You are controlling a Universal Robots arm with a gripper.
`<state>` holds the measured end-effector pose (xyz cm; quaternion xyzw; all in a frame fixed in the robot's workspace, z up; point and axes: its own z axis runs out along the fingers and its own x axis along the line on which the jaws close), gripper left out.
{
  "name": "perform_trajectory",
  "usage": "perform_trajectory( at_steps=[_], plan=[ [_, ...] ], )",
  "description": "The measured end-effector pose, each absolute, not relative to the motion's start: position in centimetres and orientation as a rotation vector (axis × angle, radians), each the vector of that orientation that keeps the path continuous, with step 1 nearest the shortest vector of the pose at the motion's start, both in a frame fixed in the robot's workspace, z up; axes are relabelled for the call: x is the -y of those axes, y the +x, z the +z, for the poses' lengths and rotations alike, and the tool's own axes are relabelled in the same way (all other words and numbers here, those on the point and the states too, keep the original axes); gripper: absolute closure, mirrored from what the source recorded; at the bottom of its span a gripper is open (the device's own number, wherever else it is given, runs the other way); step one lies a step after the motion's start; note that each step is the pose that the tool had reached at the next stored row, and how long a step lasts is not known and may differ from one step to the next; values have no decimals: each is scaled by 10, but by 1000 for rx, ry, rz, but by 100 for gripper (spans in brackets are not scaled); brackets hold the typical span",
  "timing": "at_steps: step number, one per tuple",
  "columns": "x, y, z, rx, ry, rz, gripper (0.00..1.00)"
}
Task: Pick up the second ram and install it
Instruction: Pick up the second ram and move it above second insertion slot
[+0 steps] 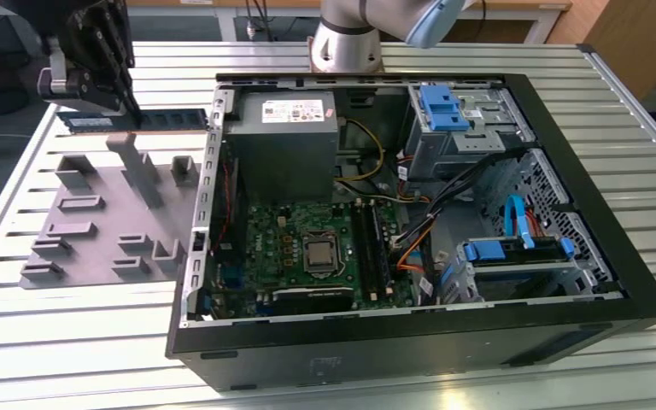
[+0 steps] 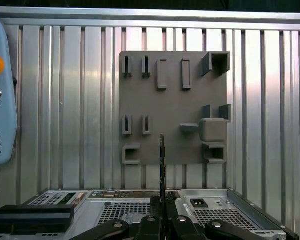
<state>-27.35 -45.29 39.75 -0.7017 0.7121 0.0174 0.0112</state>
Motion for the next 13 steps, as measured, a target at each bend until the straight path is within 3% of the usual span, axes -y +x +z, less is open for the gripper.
perform_trajectory(
  at_steps=[13],
  plan=[
    [453, -263, 397, -2221, -2189, 54, 86]
  ],
)
